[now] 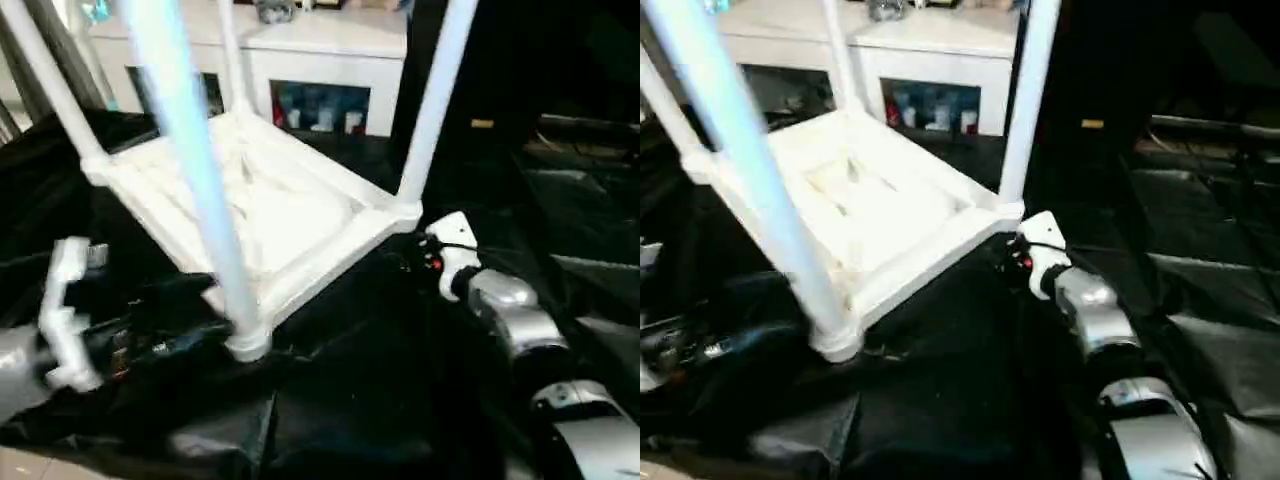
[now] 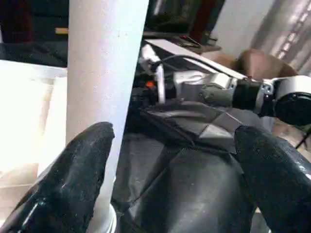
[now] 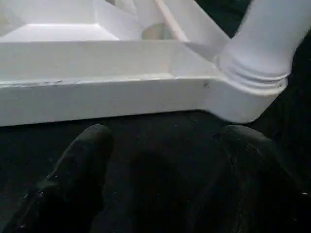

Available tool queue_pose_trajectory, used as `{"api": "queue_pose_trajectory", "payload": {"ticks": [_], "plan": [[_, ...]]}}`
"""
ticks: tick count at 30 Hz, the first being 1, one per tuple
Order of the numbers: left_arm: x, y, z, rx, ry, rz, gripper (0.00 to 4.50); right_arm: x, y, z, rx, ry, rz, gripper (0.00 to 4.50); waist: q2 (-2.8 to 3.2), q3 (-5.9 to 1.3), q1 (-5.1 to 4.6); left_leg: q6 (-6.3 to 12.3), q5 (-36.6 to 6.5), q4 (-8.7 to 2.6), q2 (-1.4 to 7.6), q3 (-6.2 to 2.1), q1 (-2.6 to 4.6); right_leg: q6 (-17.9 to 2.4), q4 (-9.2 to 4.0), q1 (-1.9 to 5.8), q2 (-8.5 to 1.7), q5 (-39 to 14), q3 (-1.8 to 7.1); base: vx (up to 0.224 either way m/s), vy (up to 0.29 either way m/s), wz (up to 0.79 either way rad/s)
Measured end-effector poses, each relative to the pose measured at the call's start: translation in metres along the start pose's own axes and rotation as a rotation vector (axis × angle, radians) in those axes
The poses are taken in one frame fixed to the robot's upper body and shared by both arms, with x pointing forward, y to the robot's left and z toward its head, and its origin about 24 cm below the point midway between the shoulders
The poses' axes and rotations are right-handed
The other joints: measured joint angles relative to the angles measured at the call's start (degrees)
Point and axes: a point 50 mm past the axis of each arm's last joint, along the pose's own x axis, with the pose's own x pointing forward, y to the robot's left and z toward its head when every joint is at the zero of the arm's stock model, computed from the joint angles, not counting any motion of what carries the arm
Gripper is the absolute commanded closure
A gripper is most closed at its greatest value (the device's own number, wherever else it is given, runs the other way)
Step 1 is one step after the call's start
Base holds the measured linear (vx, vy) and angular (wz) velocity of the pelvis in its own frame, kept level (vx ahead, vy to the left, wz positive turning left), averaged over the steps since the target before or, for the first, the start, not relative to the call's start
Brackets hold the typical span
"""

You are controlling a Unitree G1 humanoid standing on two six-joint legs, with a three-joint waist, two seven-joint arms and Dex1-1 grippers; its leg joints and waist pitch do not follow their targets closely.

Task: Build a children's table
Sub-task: Rotate table base

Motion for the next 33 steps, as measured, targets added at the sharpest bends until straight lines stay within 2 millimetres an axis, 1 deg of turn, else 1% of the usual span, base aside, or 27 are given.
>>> {"api": "queue_pose_trajectory", "payload": {"ticks": [2, 5, 7, 9, 13, 16, 22, 23, 25, 27, 29, 33], "plan": [[0.003, 0.003, 0.0, -0.005, 0.004, -0.013, 0.09, 0.002, 0.004, -0.001, 0.001, 0.002, -0.001, 0.61, 0.0, 0.0, -0.02, -0.01, 0.0, 0.0, 0.01, 0.0, -0.01, 0.0, 0.0, -0.01, 0.01, 0.0, 0.0, 0.0, 0.0, 0.0], [0.015, 0.009, 0.003, 0.006, 0.007, -0.026, 0.09, 0.01, 0.013, 0.0, -0.006, 0.013, -0.005, 0.61, 0.03, 0.02, 0.14, -0.02, 0.0, 0.04, 0.01, 0.0, -0.04, 0.0, 0.02, -0.01, -0.01, 0.0, -0.01, 0.0, 0.0, 0.0], [0.02, 0.014, 0.001, 0.006, 0.02, -0.011, 0.09, 0.015, 0.022, 0.001, -0.014, 0.013, 0.016, 0.61, 0.03, 0.02, 0.1, -0.02, 0.0, 0.12, 0.01, -0.01, -0.03, 0.0, 0.08, 0.0, -0.01, 0.0, 0.0, 0.0, 0.0, 0.0], [0.021, 0.021, -0.004, -0.01, 0.031, 0.036, 0.09, 0.016, 0.025, 0.001, -0.016, 0.015, 0.023, 0.61, 0.09, 0.05, 0.05, -0.02, 0.0, 0.17, 0.01, -0.01, -0.06, 0.0, 0.09, -0.01, -0.01, 0.0, 0.0, 0.0, 0.0, 0.0], [0.016, 0.031, -0.011, -0.028, 0.051, 0.102, 0.09, 0.016, 0.025, 0.001, -0.019, 0.016, 0.022, 0.61, 0.08, 0.05, -0.05, -0.02, 0.0, 0.17, 0.02, -0.02, -0.07, 0.0, 0.09, -0.02, -0.01, 0.0, -0.01, 0.0, 0.0, 0.0], [0.01, 0.031, -0.014, -0.039, 0.073, 0.11, 0.09, 0.016, 0.025, 0.001, -0.025, 0.017, 0.015, 0.61, 0.09, 0.06, -0.34, -0.02, 0.0, 0.17, 0.02, -0.02, -0.07, 0.0, 0.07, -0.04, 0.0, -0.1, 0.01, 0.0, 0.0, 0.0], [0.008, 0.032, -0.014, -0.046, 0.062, 0.116, 0.09, 0.016, 0.024, 0.001, -0.025, 0.014, 0.011, 0.61, 0.11, 0.07, -0.25, -0.02, 0.0, 0.17, 0.02, -0.02, -0.07, 0.0, 0.08, -0.04, 0.0, -0.1, 0.0, 0.0, 0.0, 0.0], [0.01, 0.033, -0.013, -0.045, 0.048, 0.112, 0.09, 0.016, 0.024, 0.0, -0.024, 0.015, 0.007, 0.61, 0.11, 0.07, -0.09, -0.02, 0.0, 0.17, 0.02, -0.02, -0.06, 0.0, 0.09, -0.03, 0.0, -0.1, -0.01, 0.0, 0.0, 0.0], [0.022, 0.036, -0.006, -0.034, -0.013, 0.096, 0.09, 0.019, 0.026, -0.001, -0.022, 0.026, 0.0, 0.61, 0.13, 0.08, 0.2, -0.02, 0.0, 0.21, 0.03, -0.01, -0.08, 0.0, 0.16, -0.01, -0.02, -0.1, -0.03, 0.0, 0.0, 0.0], [0.041, 0.039, 0.006, -0.002, -0.077, 0.063, 0.09, 0.025, 0.035, 0.002, -0.047, 0.031, 0.02, 0.61, 0.15, 0.09, 0.18, -0.03, 0.0, 0.31, 0.02, -0.02, -0.06, 0.0, 0.32, -0.01, -0.05, 0.0, 0.0, 0.0, 0.0, 0.0], [0.054, 0.039, 0.012, 0.02, -0.097, 0.035, 0.09, 0.029, 0.043, 0.004, -0.064, 0.027, 0.043, 0.61, 0.15, 0.09, -0.01, -0.04, 0.0, 0.31, 0.02, -0.02, -0.02, 0.0, 0.38, -0.01, -0.05, 0.0, 0.02, 0.0, 0.0, 0.0], [0.074, 0.038, 0.005, 0.001, -0.082, -0.008, 0.09, 0.029, 0.042, 0.001, -0.063, 0.042, 0.027, 0.61, 0.17, 0.11, -0.18, -0.15, 0.1, 0.3, 0.04, -0.04, -0.09, 0.0, 0.41, -0.12, -0.03, -0.1, -0.01, 0.0, 0.0, 0.0]]}}
